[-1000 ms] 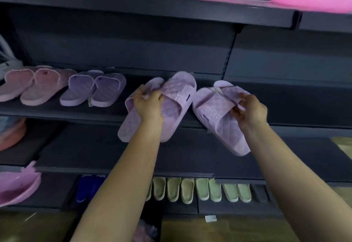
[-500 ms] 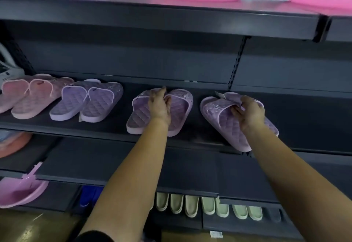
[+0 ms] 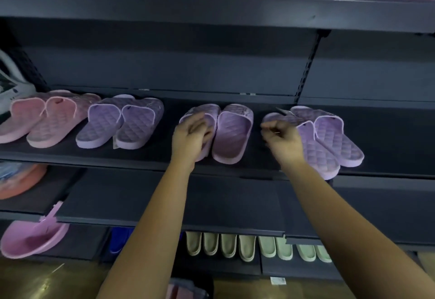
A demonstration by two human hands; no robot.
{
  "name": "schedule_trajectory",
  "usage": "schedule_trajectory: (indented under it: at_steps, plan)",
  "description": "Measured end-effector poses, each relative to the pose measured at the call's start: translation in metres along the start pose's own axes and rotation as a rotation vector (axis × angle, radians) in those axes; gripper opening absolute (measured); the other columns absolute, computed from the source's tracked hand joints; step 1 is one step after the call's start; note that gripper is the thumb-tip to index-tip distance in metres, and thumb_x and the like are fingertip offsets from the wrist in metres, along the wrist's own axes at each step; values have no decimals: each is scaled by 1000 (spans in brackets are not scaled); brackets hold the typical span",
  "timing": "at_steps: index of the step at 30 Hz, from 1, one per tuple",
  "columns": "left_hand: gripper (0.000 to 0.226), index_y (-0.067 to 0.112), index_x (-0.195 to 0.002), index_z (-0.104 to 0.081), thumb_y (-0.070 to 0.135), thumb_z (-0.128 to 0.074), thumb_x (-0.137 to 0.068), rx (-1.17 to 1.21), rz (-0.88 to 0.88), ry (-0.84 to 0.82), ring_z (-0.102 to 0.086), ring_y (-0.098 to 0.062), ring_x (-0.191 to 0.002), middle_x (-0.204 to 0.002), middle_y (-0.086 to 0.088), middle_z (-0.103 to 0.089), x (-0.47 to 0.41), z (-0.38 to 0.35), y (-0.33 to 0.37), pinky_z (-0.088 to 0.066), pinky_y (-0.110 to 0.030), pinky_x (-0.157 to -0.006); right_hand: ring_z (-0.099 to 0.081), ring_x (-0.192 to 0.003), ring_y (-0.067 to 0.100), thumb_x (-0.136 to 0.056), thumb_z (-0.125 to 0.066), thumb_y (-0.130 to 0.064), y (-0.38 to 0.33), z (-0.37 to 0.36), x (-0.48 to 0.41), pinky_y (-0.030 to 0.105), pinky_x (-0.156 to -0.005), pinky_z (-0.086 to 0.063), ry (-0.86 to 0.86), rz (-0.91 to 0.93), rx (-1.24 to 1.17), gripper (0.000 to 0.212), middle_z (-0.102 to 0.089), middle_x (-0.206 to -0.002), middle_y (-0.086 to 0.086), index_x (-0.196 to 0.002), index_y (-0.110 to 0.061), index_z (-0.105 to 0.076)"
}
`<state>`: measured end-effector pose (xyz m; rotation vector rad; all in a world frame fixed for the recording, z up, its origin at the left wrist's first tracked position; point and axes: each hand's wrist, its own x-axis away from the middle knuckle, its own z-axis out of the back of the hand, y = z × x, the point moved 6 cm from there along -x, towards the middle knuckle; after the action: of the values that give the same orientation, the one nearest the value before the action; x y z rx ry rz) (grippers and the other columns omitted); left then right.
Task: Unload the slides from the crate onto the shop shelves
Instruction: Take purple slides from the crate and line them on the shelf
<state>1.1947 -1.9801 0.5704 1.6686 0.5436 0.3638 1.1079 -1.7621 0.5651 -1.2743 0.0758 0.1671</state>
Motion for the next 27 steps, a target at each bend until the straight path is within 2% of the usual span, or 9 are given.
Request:
schedule_trajectory:
  at_steps: [2, 3, 6, 8, 9, 12, 14, 18, 27]
  plan:
    - [21, 18, -104, -71, 13, -60, -88, -456, -322, 58, -67, -14, -94, -103, -1, -71, 11, 24, 10, -52, -25, -85, -64, -92, 16, -83, -69, -17, -1, -30, 11, 28, -90, -50, -166, 64, 142, 16, -69, -100, 1, -98, -22, -70]
    - [19, 15, -102, -72, 18, -63, -85, -635, -454, 51, -66, -17, -92, -101, -2, -71, 17, 29, 10, -51, -26, -82, -62, -100, 17, -81, -73, -22, 0, -42, 16, 28, -94, -48, -226, 117, 216, 25, -67, -112, 2, -106, -21, -70]
    - [42, 13, -105, -71, 46, -62, -80, -923, -494, -102, -62, -25, -102, -113, -2, -68, 20, 36, -12, -51, -38, -87, -57, -116, 20, -70, -71, -49, -1, -68, 34, 31, -100, -44, -314, 191, 417, 49, -63, -126, -2, -114, -28, -70]
    - [48, 15, -116, -66, 47, -61, -81, -957, -407, -197, -56, -26, -117, -130, -5, -60, 23, 37, -23, -49, -40, -95, -60, -112, 29, -62, -55, -68, -1, -77, 38, 37, -96, -48, -261, 269, 552, 63, -69, -117, -1, -112, -32, -70]
    - [47, 15, -120, -64, 43, -62, -82, -965, -392, -208, -53, -27, -120, -136, -6, -55, 24, 38, -26, -48, -38, -95, -61, -109, 32, -61, -53, -68, 1, -80, 38, 38, -93, -49, -233, 298, 582, 63, -70, -113, 0, -110, -32, -71]
    - [42, 12, -122, -60, 34, -62, -86, -1059, -415, -186, -54, -33, -113, -136, -8, -53, 24, 36, -29, -48, -40, -90, -62, -101, 34, -67, -71, -50, -4, -73, 42, 33, -85, -50, -193, 335, 582, 46, -72, -103, 5, -105, -24, -74]
    - [48, 14, -129, -55, 35, -61, -87, -1107, -396, -155, -51, -36, -117, -139, -9, -50, 21, 37, -34, -45, -46, -96, -63, -98, 30, -68, -79, -39, -5, -70, 45, 31, -81, -50, -195, 342, 555, 40, -72, -99, 6, -103, -21, -74]
    - [54, 19, -138, -50, 36, -62, -87, -1116, -347, -139, -39, -37, -132, -148, -6, -42, 13, 46, -38, -36, -49, -107, -63, -100, 22, -68, -77, -41, -4, -76, 46, 34, -82, -53, -237, 367, 519, 38, -72, -101, 0, -102, -24, -73]
    - [54, 17, -133, -56, 40, -65, -85, -1137, -423, -94, -44, -33, -132, -144, -6, -49, -7, 77, -33, -43, -49, -102, -58, -107, 15, -70, -76, -45, -10, -115, 33, 31, -93, -49, -297, 343, 459, 43, -64, -116, -5, -109, -28, -69]
